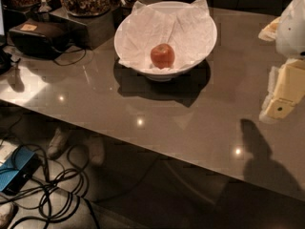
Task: Pick apple from white bowl
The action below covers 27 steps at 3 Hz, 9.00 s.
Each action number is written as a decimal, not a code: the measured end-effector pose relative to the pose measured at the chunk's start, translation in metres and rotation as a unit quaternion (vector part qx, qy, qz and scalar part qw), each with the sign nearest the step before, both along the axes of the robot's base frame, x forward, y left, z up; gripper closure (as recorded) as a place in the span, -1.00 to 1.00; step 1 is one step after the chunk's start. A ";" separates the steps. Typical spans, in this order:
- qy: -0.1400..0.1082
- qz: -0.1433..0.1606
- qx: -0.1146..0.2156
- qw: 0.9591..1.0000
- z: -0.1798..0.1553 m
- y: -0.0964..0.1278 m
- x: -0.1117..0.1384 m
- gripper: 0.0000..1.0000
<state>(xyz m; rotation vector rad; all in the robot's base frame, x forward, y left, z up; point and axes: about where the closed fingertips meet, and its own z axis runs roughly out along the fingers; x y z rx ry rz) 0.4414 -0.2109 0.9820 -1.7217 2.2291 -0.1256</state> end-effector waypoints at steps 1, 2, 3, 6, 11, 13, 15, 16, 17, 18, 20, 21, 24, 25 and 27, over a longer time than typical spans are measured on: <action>-0.008 0.011 -0.023 1.000 0.027 0.051 0.043 -1.00; -0.008 0.011 -0.023 1.000 0.027 0.051 0.043 -1.00; -0.009 0.014 -0.010 1.000 0.027 0.057 0.051 -1.00; -0.006 0.025 0.057 0.998 0.031 0.110 0.130 -1.00; 0.033 0.006 0.068 0.997 -0.011 0.150 0.224 -0.90; 0.053 -0.001 0.058 0.997 -0.037 0.160 0.244 -0.72; 0.067 -0.002 0.042 0.997 -0.061 0.161 0.257 -0.74; 0.079 -0.008 0.040 0.996 -0.076 0.158 0.262 -0.74; 0.089 -0.010 0.040 0.995 -0.088 0.158 0.265 -0.74; 0.100 -0.015 0.041 0.994 -0.099 0.155 0.267 -0.72; 0.120 -0.020 0.043 0.992 -0.118 0.150 0.265 -0.72; 0.118 -0.014 0.038 0.992 -0.122 0.150 0.264 -0.35; 0.118 -0.014 0.038 0.992 -0.122 0.150 0.264 1.00; 0.118 -0.014 0.038 0.992 -0.122 0.150 0.264 1.00; 0.108 0.005 0.077 0.991 -0.099 0.169 0.255 1.00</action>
Offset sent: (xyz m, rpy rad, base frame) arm 0.0564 0.0736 0.0293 -0.0968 0.0602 0.0385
